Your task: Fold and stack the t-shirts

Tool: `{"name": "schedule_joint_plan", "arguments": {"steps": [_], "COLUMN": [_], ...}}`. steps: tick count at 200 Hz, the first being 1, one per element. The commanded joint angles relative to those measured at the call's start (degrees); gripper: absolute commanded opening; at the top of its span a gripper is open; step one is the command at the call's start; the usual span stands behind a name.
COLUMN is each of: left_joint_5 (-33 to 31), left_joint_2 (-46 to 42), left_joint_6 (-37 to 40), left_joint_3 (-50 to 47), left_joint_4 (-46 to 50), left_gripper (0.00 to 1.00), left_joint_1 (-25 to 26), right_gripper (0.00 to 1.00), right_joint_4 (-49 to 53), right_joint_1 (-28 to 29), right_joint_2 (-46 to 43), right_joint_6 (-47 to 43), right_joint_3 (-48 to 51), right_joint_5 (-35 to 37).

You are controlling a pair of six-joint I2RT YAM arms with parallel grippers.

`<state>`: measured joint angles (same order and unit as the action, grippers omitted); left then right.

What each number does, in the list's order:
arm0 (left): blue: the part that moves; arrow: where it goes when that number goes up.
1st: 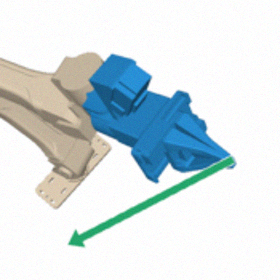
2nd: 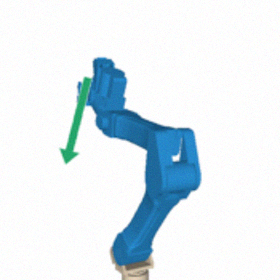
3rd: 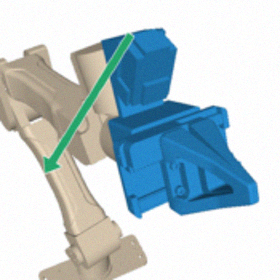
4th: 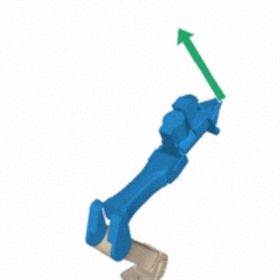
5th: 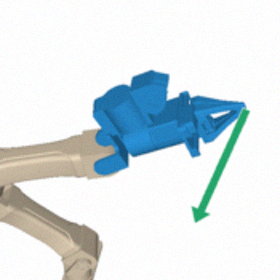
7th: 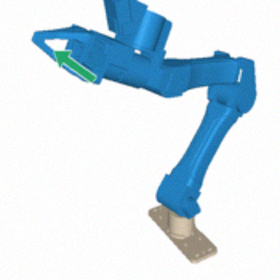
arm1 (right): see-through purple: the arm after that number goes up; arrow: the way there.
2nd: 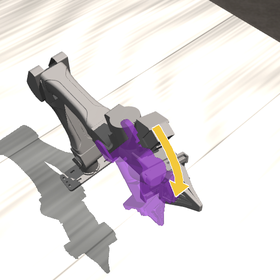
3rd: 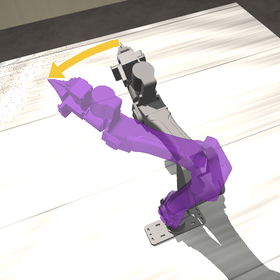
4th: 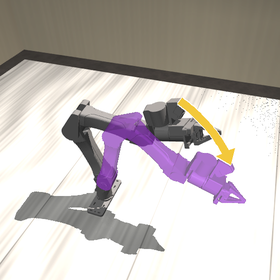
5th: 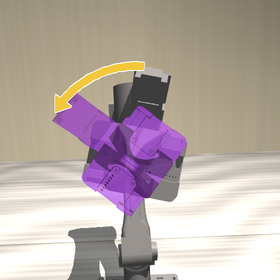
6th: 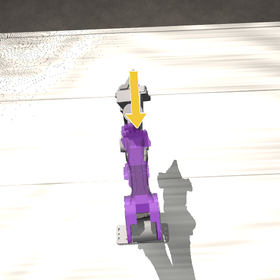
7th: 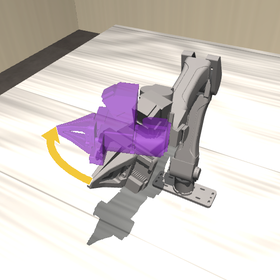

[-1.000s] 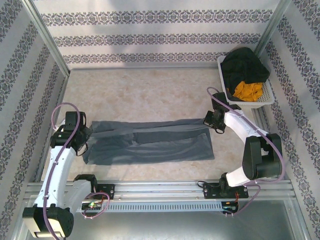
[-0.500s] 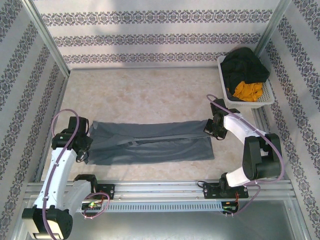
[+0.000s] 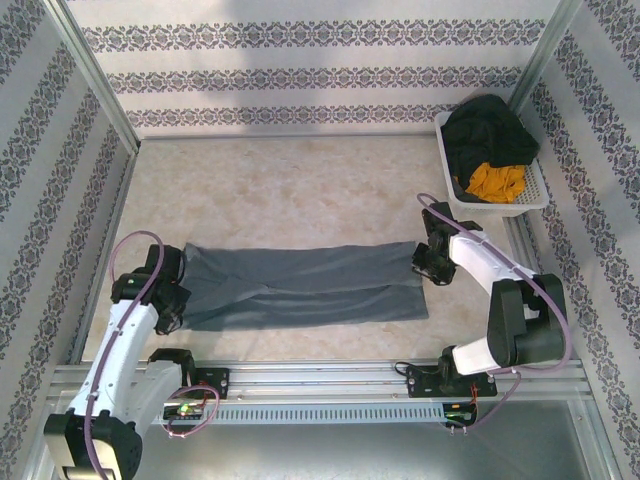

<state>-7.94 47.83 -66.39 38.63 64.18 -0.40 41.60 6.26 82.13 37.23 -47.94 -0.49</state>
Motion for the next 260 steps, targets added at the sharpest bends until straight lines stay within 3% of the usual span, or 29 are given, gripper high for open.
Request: {"name": "schedule_joint_plan", "arguments": {"steps": [1,18,42,78,117,180,201,217,239,246,260], "left_joint_5": [-0.36,-1.66,-0.69,6.35,7.79,13.24,12.96,12.97,11.59,11.22,11.45], "left_joint_2": [0.47,2.88,9.94,23.68,37.24,47.72,48.47,48.99,48.89,48.63,48.49], "left_joint_6": [1.93,4.87,10.32,14.97,22.24,27.56,26.76,26.23,26.0,26.12,26.44], "left_joint_3": [2.06,5.88,10.5,14.53,19.41,18.73,17.76,17.36,17.29,17.27,17.68], "left_joint_4": [-2.08,-4.44,-12.2,-24.59,-27.94,-35.29,-36.53,-36.52,-35.27,-35.27,-35.35], "left_gripper": [0.28,0.38,0.46,0.51,0.56,0.47,0.31,0.19,0.0,0.0,0.0], "left_joint_1": [1.37,1.81,1.52,-3.47,-7.4,-10.85,-10.98,-11.44,-13.01,-13.61,-14.93], "right_gripper": [0.33,0.34,0.34,0.26,0.32,0.32,0.29,0.24,0.05,0.0,0.0], "right_joint_4": [2.48,0.32,-4.68,-8.0,-6.22,-3.67,-1.63,-0.37,1.52,1.93,2.53], "right_joint_1": [0.55,0.67,0.8,0.86,0.7,-0.28,-0.44,-0.72,-1.33,-1.5,-1.77], "right_joint_2": [-4.07,-5.11,-3.27,3.64,10.91,19.33,21.3,22.73,24.39,24.93,26.04], "right_joint_6": [0.97,1.31,1.96,4.68,4.6,5.02,5.31,5.22,5.13,5.12,5.05], "right_joint_3": [-0.67,-1.43,-2.64,-5.72,-9.65,-14.24,-15.21,-16.11,-18.04,-18.72,-20.24], "right_joint_5": [2.42,0.73,-2.64,-6.73,-4.54,-4.77,-2.95,-2.0,-0.96,-0.85,-0.57]}}
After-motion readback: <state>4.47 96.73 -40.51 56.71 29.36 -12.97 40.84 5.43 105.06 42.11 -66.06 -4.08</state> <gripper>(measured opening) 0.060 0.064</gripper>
